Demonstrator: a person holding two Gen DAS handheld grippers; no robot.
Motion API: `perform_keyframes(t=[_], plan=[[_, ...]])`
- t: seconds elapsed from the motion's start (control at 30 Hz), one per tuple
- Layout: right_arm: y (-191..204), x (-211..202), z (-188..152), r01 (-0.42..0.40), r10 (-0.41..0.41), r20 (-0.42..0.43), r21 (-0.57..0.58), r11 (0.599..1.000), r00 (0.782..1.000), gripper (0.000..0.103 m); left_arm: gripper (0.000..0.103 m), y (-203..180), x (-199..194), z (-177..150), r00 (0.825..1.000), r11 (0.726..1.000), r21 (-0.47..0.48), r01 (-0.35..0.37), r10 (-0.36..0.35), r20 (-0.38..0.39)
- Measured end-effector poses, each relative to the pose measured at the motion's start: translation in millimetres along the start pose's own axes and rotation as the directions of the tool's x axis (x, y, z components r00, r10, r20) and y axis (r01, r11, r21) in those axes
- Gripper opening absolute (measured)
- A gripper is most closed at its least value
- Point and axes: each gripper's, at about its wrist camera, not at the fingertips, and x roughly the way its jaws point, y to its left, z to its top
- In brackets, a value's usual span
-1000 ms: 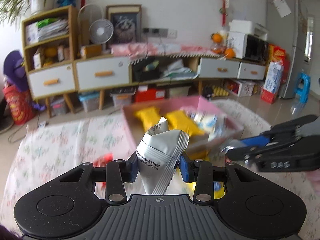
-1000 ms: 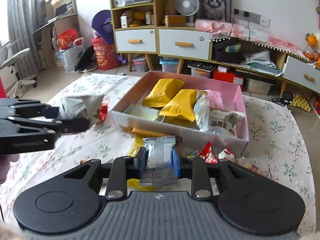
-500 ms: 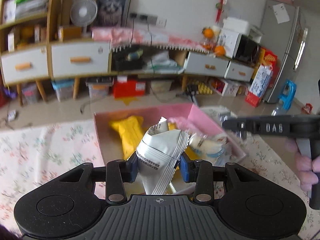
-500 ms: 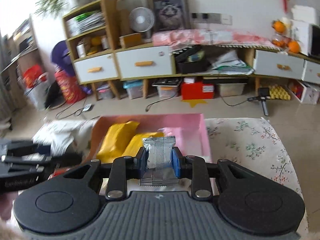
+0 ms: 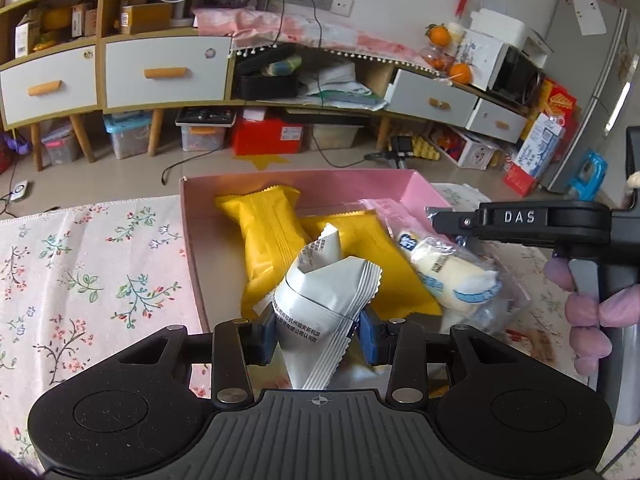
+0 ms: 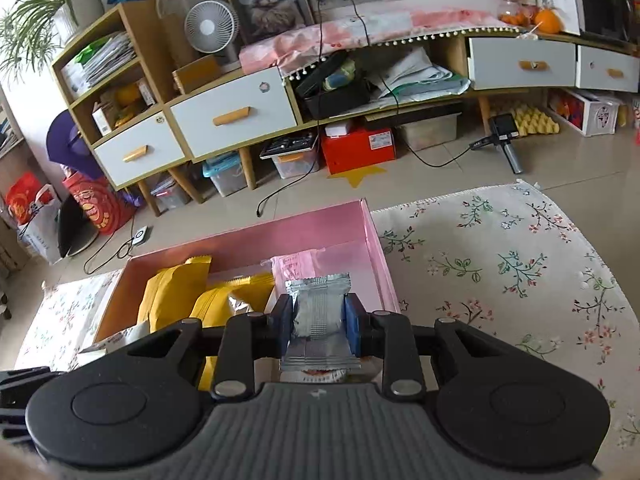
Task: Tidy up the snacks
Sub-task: 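Carry both packets into the pink box and open both grippers, then withdraw both tools from the box over the table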
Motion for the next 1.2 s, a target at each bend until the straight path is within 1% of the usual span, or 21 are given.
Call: perform_keyframes(t=[0.1, 0.2, 0.3, 0.37, 0.4, 0.43, 0.47, 0.5, 0.53, 0.6, 0.63, 0.7, 0.73, 0.8, 0.83, 0.9, 1.1, 1.2], plan=[[2, 5, 0, 0.009, -0.009, 0.013, 0.01, 1.0, 1.0, 0.025, 0.037, -3, 5, 0, 0.999, 0.999, 0.028, -0.029, 0.028, 0.019], [3, 7, 1, 0.012, -0.012, 0.026, 0.006, 1.0, 1.0, 0.025, 0.038, -3, 5, 1, 0.999, 0.999, 0.031, -0.025, 0.024, 0.028], [2, 7, 0, 0.005, -0.005, 0.024, 0.01, 1.0, 1.0, 0.026, 0.042, -2, 3, 1, 0.999, 0.999, 0.043, -0.01, 0.009, 0.034], [2, 6, 1, 0.0, 0.0, 0.022, 0.004, 1.0, 1.0, 0.028, 0.048, -1, 1, 0, 0.999, 0.999, 0.045, -0.002, 0.0, 0.041], [2, 5, 2, -0.001, 0.001, 0.024, 0.0, 1.0, 1.0, 0.029, 0.052, -2, 0, 0, 0.999, 0.999, 0.045, 0.0, -0.002, 0.041], [2, 3, 2, -0.002, 0.002, 0.025, -0.003, 1.0, 1.0, 0.033, 0.056, -3, 0, -1, 0.999, 0.999, 0.047, -0.001, -0.001, 0.039], [2, 1, 2, -0.002, 0.002, 0.027, -0.001, 1.0, 1.0, 0.041, 0.059, -4, 0, -1, 0.999, 0.999, 0.052, -0.002, 0.0, 0.038], [3, 1, 3, 0.001, -0.001, 0.028, -0.001, 1.0, 1.0, 0.047, 0.066, -6, 0, -2, 0.999, 0.998, 0.058, -0.001, -0.001, 0.039], [3, -1, 3, 0.003, -0.003, 0.029, -0.004, 1.0, 1.0, 0.049, 0.07, -9, -1, -2, 0.999, 0.998, 0.065, 0.003, -0.005, 0.041], [3, -3, 5, 0.006, -0.005, 0.029, -0.017, 1.0, 1.0, 0.058, 0.076, -13, -4, -4, 0.999, 0.996, 0.084, 0.013, -0.016, 0.037], [4, -5, 4, 0.008, -0.008, 0.026, -0.027, 1.0, 1.0, 0.06, 0.079, -15, -6, -5, 0.999, 0.996, 0.093, 0.013, -0.016, 0.036], [6, -8, 3, 0.013, -0.012, 0.017, -0.051, 0.999, 1.0, 0.068, 0.083, -20, -10, -6, 0.999, 0.993, 0.115, 0.013, -0.017, 0.033], [7, -9, 2, 0.017, -0.017, 0.011, -0.065, 0.998, 1.0, 0.07, 0.085, -22, -13, -7, 0.999, 0.992, 0.123, 0.014, -0.018, 0.03], [9, -14, 1, 0.025, -0.025, 0.002, -0.092, 0.995, 1.0, 0.077, 0.088, -25, -19, -9, 0.999, 0.992, 0.128, 0.014, -0.018, 0.026], [9, -17, 0, 0.03, -0.03, -0.002, -0.101, 0.994, 1.0, 0.079, 0.09, -26, -21, -9, 0.999, 0.992, 0.129, 0.015, -0.019, 0.026], [10, -23, -2, 0.032, -0.033, -0.009, -0.111, 0.993, 0.999, 0.088, 0.092, -28, -27, -10, 0.999, 0.992, 0.128, 0.017, -0.021, 0.026], [13, -44, -12, 0.033, -0.036, -0.023, -0.136, 0.99, 0.999, 0.096, 0.098, -29, -48, -15, 0.999, 0.993, 0.116, 0.015, -0.02, 0.04], [14, -53, -19, 0.042, -0.048, -0.033, -0.169, 0.985, 0.998, 0.098, 0.1, -27, -58, -19, 0.999, 0.995, 0.1, 0.018, -0.022, 0.035]])
